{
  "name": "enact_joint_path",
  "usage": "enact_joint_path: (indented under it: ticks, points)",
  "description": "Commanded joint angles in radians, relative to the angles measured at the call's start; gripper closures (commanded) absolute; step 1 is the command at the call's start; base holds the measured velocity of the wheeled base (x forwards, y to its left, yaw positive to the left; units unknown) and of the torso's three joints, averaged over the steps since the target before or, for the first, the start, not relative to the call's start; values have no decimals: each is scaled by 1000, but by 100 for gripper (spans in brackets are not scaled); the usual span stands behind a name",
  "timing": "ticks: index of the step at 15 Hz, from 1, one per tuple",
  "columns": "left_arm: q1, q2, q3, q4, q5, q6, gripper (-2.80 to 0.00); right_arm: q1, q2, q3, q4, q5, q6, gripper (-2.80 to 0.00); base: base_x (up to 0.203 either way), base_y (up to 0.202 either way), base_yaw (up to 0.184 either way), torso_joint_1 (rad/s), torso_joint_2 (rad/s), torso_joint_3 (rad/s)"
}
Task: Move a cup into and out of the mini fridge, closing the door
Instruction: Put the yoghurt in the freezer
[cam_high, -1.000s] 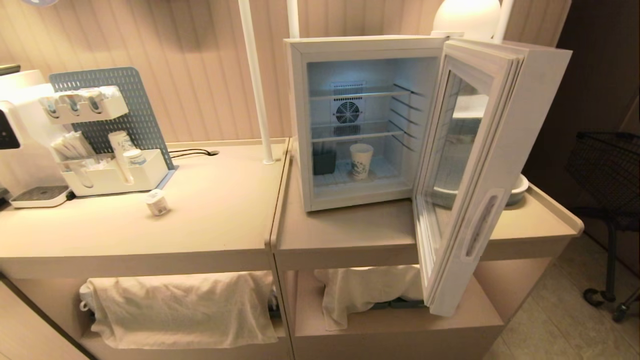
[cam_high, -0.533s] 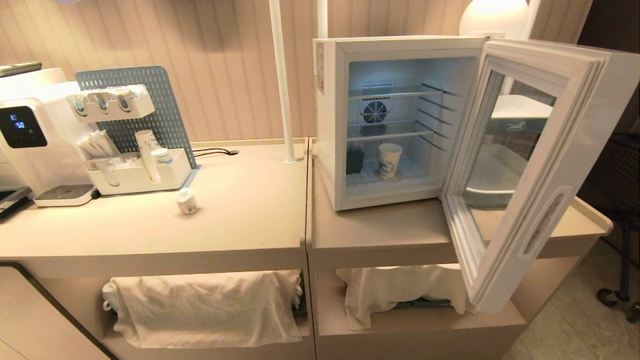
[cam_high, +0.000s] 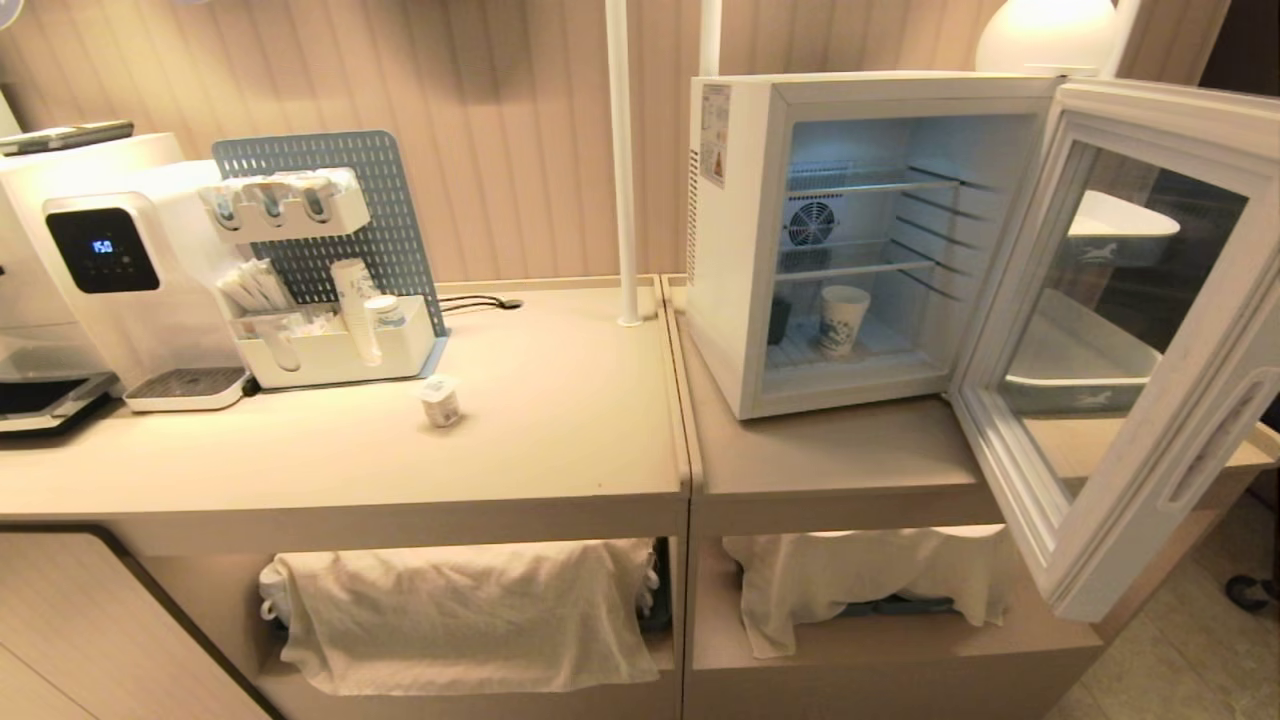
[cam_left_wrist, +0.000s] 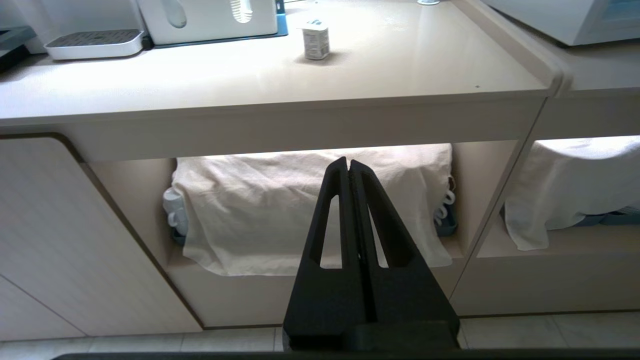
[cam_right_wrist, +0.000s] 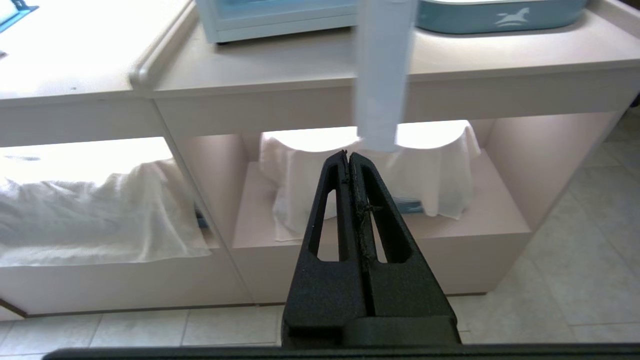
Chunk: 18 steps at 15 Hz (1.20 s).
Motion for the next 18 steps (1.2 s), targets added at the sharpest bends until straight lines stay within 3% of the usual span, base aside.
enact_joint_path:
  ticks: [1,18]
  points:
    - [0,2,2,0,1,0,0,0,1,0,0,0,0,0,0,185,1,5,-1,1]
    - [0,2,2,-1,2,-6,0,0,1,0,0,-1,0,0,0,191,1,2,3,2]
